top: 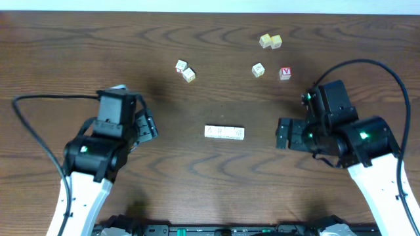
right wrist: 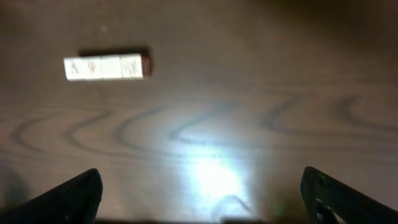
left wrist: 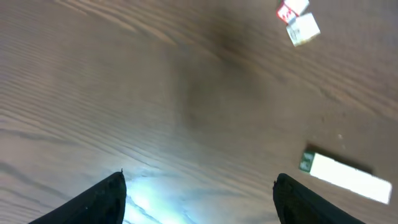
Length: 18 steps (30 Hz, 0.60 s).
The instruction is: Lift 4 blocks
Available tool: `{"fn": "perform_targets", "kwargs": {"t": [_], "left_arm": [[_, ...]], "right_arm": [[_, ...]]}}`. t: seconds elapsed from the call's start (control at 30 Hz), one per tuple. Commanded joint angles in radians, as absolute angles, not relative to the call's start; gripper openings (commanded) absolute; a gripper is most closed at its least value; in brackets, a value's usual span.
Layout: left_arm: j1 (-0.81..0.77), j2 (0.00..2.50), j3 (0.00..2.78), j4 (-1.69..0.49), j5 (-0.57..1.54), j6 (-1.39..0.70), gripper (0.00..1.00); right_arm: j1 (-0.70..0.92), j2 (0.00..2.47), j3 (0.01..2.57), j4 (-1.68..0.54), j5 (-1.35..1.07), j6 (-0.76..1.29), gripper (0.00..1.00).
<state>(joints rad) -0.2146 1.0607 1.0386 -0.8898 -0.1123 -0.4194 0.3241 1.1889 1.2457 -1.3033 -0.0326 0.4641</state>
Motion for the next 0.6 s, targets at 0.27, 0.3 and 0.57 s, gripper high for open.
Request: {"fn": "perform_targets", "kwargs": {"t": [0.27, 0.3, 0.57], "left_arm": [[-0.207, 1.091, 1.063, -0.89, -0.181, -0.417, 0.77], [-0.207, 1.093, 1.063, -0.89, -0.181, -0.417, 0.77], [-0.207, 1.093, 1.063, -0.89, -0.181, -0.417, 0.77]], "right_arm": [[0.337, 1.187, 1.221, -1.328, -0.017, 0.501, 0.99], [0.337, 1.187, 1.221, -1.328, -0.016, 0.501, 0.99], [0.337, 1.187, 1.221, -1.328, -0.016, 0.5, 0.99]]}}
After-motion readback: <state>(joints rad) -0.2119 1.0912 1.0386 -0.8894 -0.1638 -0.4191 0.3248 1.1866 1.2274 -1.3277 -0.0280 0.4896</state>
